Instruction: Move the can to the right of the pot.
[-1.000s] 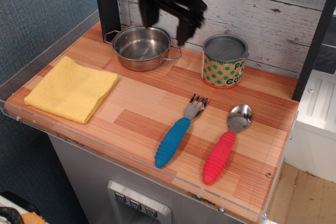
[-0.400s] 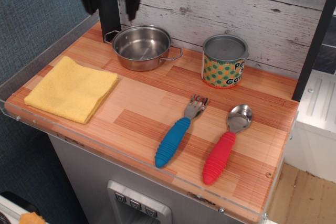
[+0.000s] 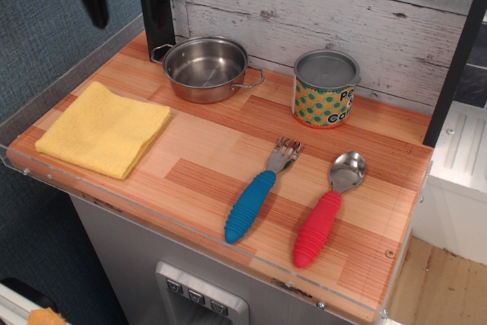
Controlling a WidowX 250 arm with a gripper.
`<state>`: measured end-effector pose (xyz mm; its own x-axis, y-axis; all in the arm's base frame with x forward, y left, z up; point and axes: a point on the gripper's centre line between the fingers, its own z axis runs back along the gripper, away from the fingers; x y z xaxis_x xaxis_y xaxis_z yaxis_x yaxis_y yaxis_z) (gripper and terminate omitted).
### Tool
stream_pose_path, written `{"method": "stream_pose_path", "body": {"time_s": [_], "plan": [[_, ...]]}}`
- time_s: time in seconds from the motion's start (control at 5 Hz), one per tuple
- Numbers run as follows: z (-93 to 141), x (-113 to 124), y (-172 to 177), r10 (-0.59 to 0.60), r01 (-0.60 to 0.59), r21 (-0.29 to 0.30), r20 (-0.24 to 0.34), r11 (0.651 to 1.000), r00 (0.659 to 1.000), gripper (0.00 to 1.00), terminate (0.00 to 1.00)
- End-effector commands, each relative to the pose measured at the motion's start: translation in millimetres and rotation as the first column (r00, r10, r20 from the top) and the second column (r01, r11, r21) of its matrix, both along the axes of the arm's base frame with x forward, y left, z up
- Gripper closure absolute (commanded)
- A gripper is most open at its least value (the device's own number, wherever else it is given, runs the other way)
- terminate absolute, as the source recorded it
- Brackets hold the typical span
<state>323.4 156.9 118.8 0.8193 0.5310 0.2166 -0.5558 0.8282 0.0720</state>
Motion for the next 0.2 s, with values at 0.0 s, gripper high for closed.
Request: {"method": "stream_pose_path", "body": {"time_s": [0.0], "plan": [[21.9,-10.1,1.6,0.009,-0.010,0.022,0.045,1.000,0.999,0.00,1.00]]}}
